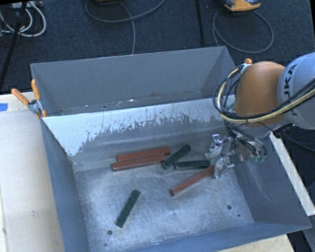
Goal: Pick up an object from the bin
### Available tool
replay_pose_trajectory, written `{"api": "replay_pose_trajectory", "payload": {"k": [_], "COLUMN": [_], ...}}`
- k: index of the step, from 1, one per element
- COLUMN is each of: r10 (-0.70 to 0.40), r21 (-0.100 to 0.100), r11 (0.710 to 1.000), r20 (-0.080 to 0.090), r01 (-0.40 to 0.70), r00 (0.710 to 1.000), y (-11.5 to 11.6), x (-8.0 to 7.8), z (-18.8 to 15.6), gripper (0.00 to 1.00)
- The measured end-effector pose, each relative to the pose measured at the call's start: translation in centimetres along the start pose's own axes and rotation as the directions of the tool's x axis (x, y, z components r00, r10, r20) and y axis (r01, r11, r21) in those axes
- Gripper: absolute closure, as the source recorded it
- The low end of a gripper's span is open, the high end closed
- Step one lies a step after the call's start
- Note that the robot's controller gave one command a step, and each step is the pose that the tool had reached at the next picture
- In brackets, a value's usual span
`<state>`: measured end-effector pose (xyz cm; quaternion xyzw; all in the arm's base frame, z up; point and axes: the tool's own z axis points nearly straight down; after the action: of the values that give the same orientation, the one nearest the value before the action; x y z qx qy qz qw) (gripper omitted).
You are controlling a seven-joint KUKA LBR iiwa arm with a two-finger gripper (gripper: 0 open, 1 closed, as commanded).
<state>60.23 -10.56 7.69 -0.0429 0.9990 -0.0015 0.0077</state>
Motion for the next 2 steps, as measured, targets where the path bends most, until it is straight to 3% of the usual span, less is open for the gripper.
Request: {"api": "replay_pose_trajectory", "payload": {"k": [1, 2], "r10": [0.090, 0.089], "r21": [-0.002, -0.002], "r11": [0.996, 0.996], "r20": [-0.004, -0.013], "r01": [-0.090, -0.089], "r00": [0.996, 0.996], "y": [1.25, 1.27], "x": [-0.46, -0.32], "z": [-18.57, -18.06], "gripper": [1.00, 1.00]}}
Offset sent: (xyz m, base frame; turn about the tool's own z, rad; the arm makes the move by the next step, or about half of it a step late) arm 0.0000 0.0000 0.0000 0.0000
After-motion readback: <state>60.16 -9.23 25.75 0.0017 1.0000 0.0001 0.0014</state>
